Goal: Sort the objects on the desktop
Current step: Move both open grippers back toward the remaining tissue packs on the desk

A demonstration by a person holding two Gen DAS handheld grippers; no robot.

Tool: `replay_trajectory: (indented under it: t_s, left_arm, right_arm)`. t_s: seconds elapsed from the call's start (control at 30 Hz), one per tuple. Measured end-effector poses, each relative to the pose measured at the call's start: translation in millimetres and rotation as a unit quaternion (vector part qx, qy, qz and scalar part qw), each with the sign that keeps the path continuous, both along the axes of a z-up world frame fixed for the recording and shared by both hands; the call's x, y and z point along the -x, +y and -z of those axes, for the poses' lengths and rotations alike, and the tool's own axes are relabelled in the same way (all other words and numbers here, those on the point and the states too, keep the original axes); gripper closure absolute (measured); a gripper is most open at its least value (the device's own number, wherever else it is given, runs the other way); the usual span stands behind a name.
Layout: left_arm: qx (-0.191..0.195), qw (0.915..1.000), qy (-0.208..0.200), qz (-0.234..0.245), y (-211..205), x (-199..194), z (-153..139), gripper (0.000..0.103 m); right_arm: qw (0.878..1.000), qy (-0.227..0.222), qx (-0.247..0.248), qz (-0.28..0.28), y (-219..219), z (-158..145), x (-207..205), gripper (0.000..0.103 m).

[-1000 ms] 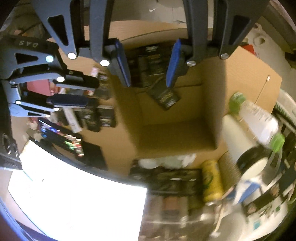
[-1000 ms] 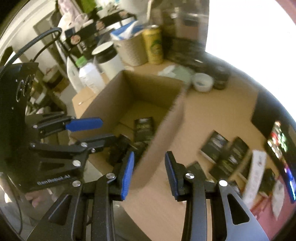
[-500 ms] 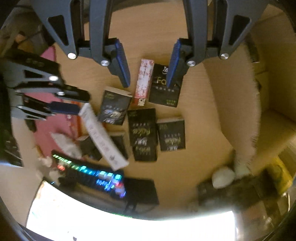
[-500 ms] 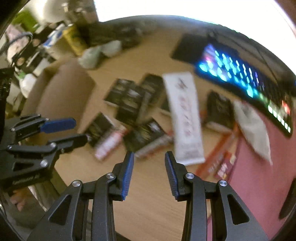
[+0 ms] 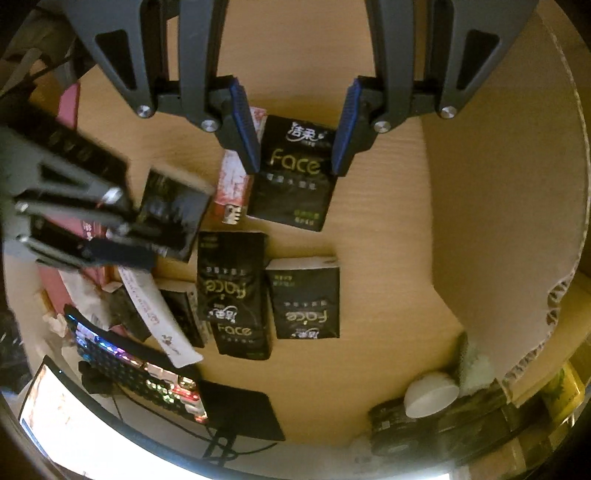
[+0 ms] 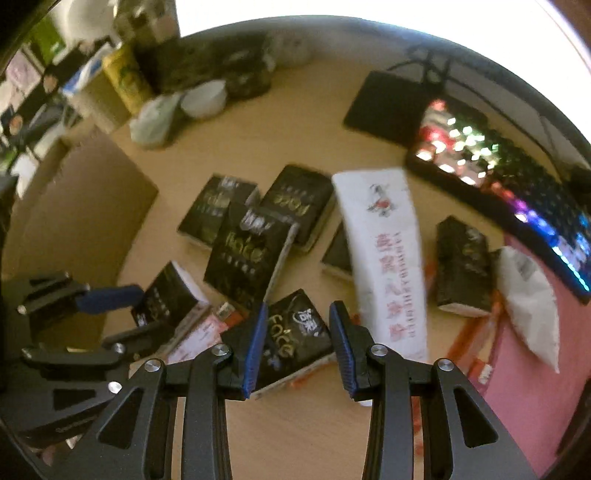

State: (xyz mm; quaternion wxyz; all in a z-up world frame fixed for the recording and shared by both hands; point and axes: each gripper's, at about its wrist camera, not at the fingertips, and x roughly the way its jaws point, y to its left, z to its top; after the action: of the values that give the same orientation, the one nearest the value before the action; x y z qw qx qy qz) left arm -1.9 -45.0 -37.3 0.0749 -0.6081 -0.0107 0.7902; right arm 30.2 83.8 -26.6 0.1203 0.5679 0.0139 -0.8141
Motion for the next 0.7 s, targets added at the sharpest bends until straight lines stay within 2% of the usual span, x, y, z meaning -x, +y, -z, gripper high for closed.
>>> replay_trajectory:
  t_s: [0.1, 0.33, 0.47, 0.6, 0.7]
  left_arm:
    - [0.009, 0.9999, -0.001, 0.007, 3.1, -1.0, 0.8, 0.058]
    - [0.000, 0.9997, -0.015, 0.017, 14.4, -16.5, -0.3, 0.058]
    - [-0.003, 0.9995, -0.022, 0.021, 26.1, -35.1, -1.0, 0.058]
    - [-0.024, 0.9987, -0.031, 0.032, 38.9, -53.3, -5.2, 0.058]
    - [-0.024, 0.9990, -0.012, 0.036, 44.5, -57.3, -21.4, 0.058]
  right_arm:
    - [1.000, -0.014, 0.003, -0.018, -6.4, 7.8, -6.0, 0.066]
    - [0.999, -0.034, 0.012, -0.038, 7.3, 10.8, -39.8, 0.066]
    - [0.998, -0.045, -0.009, -0.054, 18.4, 9.2, -62.8, 0.066]
    - [0.997, -0.053, -0.016, -0.049, 33.8, 7.5, -78.7, 0.066]
    - [0.999, -0.043, -0.006, -0.034, 48.5, -1.5, -86.8, 0.066]
